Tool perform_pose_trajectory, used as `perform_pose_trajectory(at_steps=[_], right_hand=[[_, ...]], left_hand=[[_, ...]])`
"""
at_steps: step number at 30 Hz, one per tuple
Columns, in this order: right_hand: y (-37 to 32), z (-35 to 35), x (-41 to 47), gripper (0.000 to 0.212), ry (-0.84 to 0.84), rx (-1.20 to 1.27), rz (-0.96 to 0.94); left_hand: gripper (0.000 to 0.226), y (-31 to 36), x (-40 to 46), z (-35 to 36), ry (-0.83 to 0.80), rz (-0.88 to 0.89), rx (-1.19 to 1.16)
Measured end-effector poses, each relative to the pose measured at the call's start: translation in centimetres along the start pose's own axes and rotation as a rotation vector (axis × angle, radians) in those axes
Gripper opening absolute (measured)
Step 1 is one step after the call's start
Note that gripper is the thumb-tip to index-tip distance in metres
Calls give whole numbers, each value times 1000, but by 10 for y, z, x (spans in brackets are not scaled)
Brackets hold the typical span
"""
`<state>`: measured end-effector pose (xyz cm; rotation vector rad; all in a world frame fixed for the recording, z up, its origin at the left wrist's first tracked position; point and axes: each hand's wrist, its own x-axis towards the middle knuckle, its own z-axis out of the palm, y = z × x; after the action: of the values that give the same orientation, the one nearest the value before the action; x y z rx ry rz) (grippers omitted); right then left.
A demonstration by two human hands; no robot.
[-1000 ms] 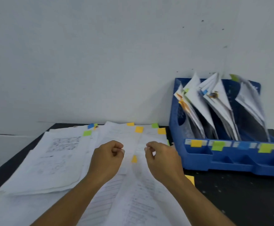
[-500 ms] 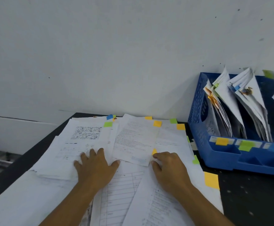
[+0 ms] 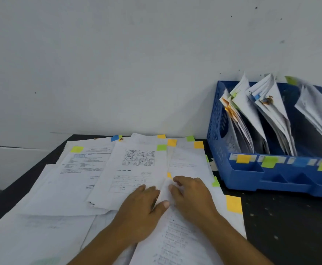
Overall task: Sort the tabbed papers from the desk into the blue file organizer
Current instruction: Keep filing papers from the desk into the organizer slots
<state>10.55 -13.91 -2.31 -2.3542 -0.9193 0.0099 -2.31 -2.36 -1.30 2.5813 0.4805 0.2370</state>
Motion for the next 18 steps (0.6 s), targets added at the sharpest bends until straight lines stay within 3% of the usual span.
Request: perform_pose_trajectory(at_steps=[3, 6, 9, 12, 14, 16, 18], right_hand=[[-4, 2, -4, 44, 13, 4, -8], [-6, 2, -7, 46, -6, -101, -28], [-6, 3, -8, 43, -32, -195, -58], [-7, 4, -9, 44, -52, -204, -69], [-7, 3, -9, 45, -68, -207, -71], [-6, 1, -9, 45, -71, -211, -73], [-6, 0, -9, 45, -70, -196, -70]], left_hand=[[56, -2, 1, 1, -28, 30, -142], [36, -9, 11, -14, 192, -63, -283], [55, -31, 29, -32, 342, -250, -72], [92, -50, 43, -40, 183, -478, 130], [100, -53, 48, -40, 133, -558, 235], [98, -56, 54, -40, 198, -568, 224], [93, -59, 61, -44, 306, -570, 29]])
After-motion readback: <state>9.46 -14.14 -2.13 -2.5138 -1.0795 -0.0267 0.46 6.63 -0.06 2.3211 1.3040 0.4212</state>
